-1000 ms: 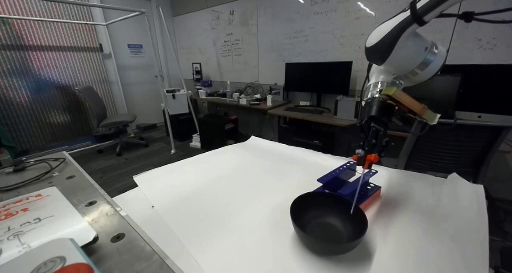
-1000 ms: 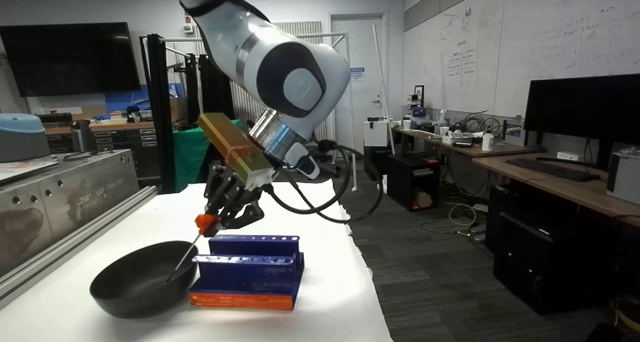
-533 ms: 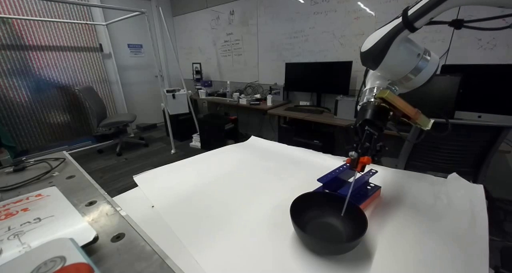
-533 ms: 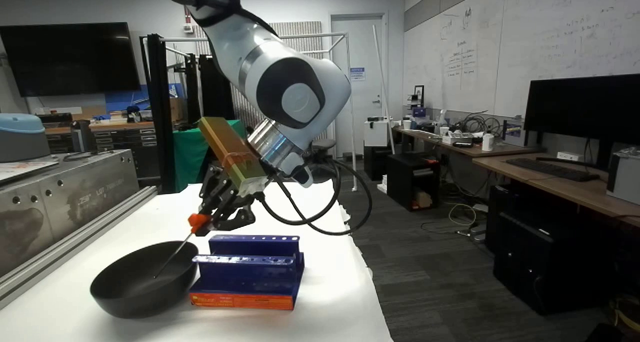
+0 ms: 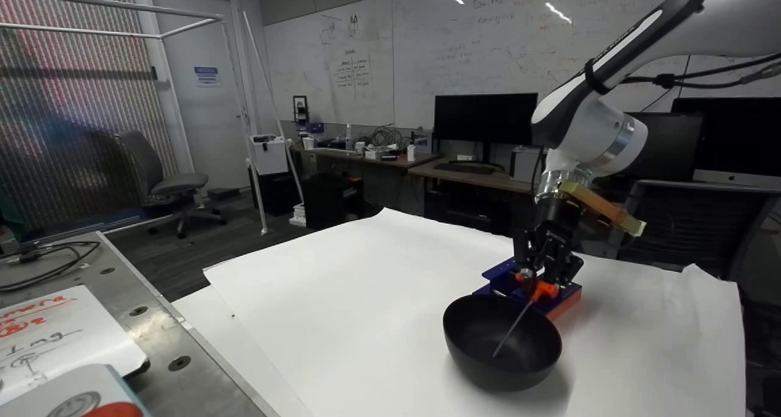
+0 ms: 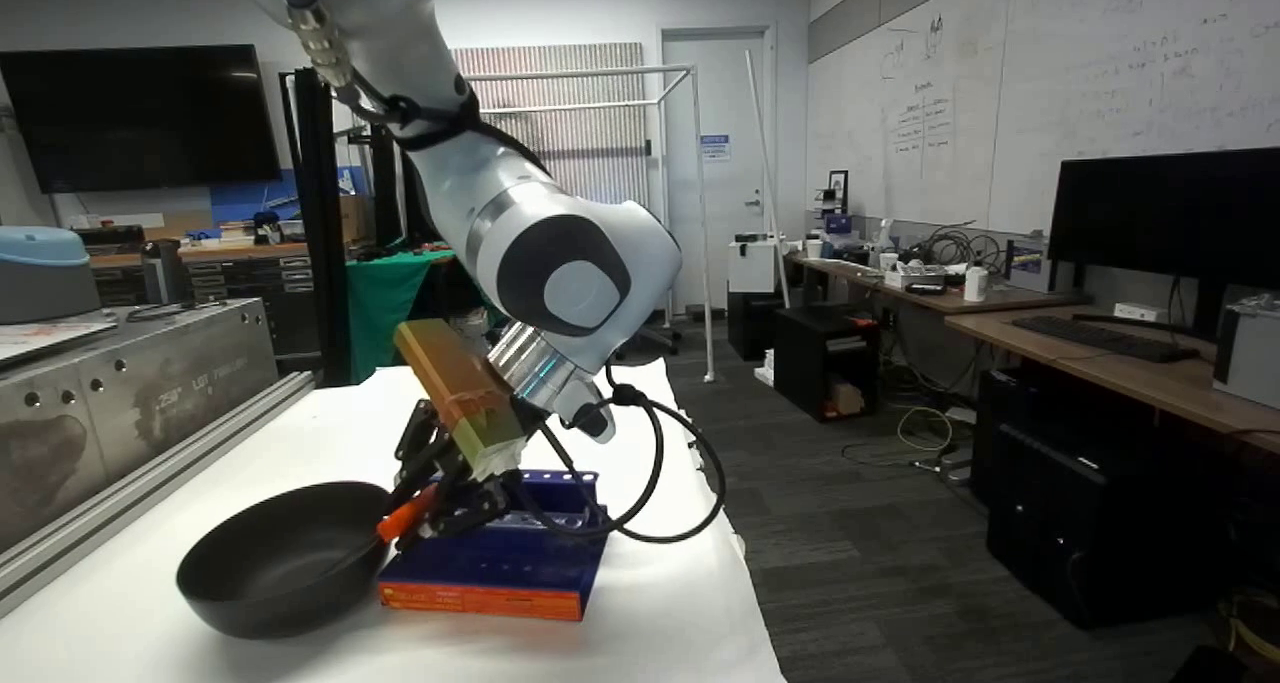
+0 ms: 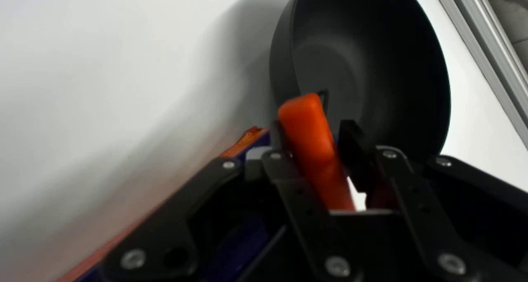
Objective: Put the orange object in the black bowl
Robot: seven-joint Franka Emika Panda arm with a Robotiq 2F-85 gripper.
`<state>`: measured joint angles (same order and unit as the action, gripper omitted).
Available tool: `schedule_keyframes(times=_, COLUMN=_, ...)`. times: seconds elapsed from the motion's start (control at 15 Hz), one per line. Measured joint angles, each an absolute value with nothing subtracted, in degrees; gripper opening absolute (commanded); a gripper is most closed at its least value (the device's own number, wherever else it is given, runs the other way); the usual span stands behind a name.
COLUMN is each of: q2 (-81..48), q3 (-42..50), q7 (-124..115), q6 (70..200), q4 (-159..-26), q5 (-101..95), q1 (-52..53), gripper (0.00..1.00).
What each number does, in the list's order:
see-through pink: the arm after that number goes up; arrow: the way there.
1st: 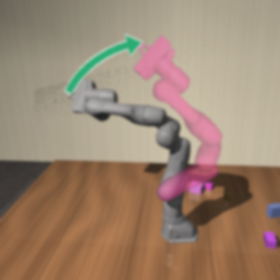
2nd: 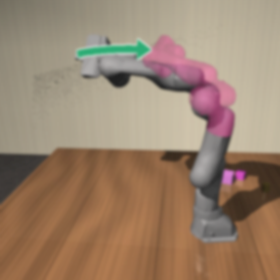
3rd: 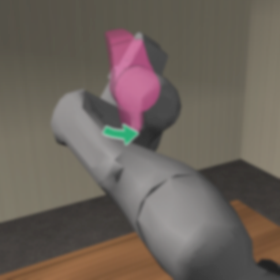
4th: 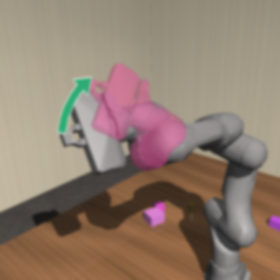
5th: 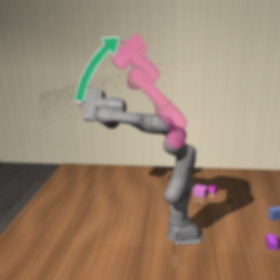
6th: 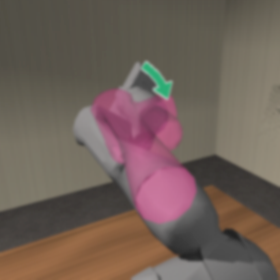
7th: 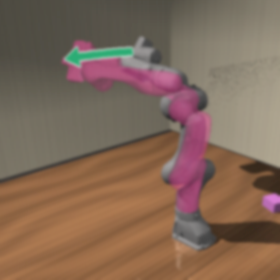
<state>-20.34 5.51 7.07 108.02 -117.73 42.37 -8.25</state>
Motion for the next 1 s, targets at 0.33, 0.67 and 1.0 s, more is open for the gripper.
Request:
schedule_keyframes(times=0.33, q2=-19.42, q3=4.43, q7=9.28, q6=112.25, q4=-118.04, q5=40.78, q1=-7.37, gripper=1.00)
schedule_keyframes(times=0.67, q2=-10.15, q3=4.42, q7=9.52, q6=117.40, q4=-119.76, q5=34.23, q1=-6.62, gripper=1.00)
schedule_keyframes(times=1.0, q2=1.47, q3=4.71, q7=8.55, q6=120.64, q4=-121.73, q5=30.00, q1=-6.62, gripper=1.00)
